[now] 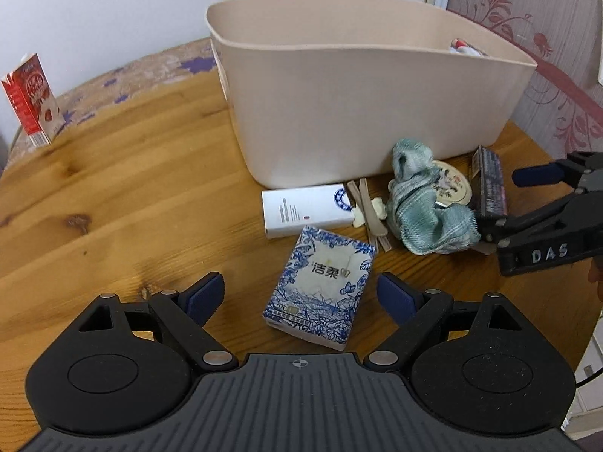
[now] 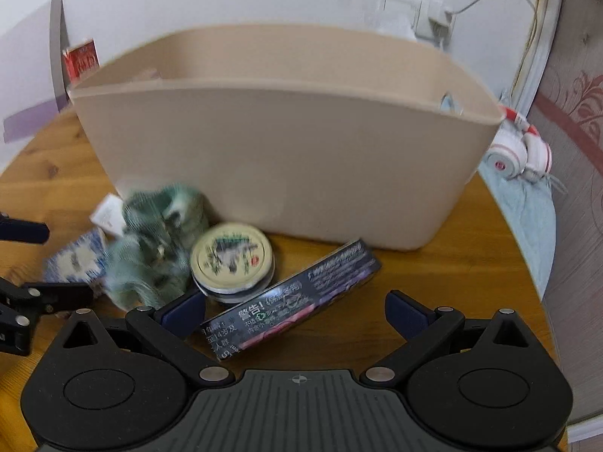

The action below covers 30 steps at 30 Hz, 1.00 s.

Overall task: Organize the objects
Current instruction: 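Grasp the blue-and-white tissue pack with the left tool while the right tool grasps the long dark box, then carry the tissue pack and long dark box over the bin and release both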

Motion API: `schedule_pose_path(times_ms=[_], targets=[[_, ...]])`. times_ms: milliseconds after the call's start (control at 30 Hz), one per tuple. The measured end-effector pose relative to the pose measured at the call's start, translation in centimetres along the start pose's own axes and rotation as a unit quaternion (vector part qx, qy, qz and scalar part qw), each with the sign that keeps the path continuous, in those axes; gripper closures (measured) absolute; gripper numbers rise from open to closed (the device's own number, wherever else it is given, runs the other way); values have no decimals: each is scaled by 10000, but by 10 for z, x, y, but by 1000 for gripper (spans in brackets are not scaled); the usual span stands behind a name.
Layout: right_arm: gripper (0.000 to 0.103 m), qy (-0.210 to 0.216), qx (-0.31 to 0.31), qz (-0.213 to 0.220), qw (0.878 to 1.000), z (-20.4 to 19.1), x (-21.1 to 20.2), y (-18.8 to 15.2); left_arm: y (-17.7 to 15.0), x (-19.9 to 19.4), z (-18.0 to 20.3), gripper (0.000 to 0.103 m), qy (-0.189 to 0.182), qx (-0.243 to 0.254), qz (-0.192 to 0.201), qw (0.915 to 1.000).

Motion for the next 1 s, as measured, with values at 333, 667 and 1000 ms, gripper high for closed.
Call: schedule_pose_path(times_ms=[333,667,1000], targets=[[1,-103,133,-107,9998,15,-7,-22,-4,2,11,39,-73,198,92,9997],[47,-26,253,213,9995,17,-16,-19,-3,-1,21,56,-80,264,146,9995],[69,-30,620,374,9974,35,-37,-40,-2,-25,22,57,116,101,488,9987]])
Point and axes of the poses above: each gripper's, at about its wrist camera, not at the fingertips, and x roughly the way its jaws point, z to its right, y to its top, the point moved 7 cm from there along x, roughly the way its jaws point
